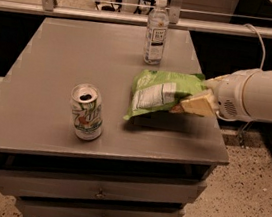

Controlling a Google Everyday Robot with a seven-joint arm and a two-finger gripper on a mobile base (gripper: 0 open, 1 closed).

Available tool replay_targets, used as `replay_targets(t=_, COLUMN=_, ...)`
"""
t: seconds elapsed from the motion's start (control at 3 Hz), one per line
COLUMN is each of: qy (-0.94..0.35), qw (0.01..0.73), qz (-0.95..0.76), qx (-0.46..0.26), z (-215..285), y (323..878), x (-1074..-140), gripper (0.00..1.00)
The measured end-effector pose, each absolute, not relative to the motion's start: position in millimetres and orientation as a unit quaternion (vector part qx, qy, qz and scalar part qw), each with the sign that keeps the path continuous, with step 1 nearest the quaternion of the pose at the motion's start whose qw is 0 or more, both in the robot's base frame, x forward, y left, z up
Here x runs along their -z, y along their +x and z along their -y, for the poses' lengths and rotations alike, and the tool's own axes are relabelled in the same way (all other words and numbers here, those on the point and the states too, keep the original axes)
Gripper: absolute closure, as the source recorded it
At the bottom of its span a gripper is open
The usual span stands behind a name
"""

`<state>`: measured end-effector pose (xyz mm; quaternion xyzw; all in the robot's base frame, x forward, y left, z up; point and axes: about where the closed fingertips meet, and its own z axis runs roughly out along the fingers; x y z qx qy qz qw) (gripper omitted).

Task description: Move green rice chip bag near 7up can

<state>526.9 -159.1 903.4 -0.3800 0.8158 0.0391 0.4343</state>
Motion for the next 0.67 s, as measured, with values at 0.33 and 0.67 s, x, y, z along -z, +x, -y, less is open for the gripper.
replay_targets(t=0.33, qy=-0.426, qw=0.424, qz=-0.795, qx=-0.078, z=131, y=520, x=-889, gripper=1.0)
replay_targets(t=0.67, qy=-0.45, qw=0.417, qz=-0.784, qx=-0.097, z=119, y=515, x=-882, gripper=1.0)
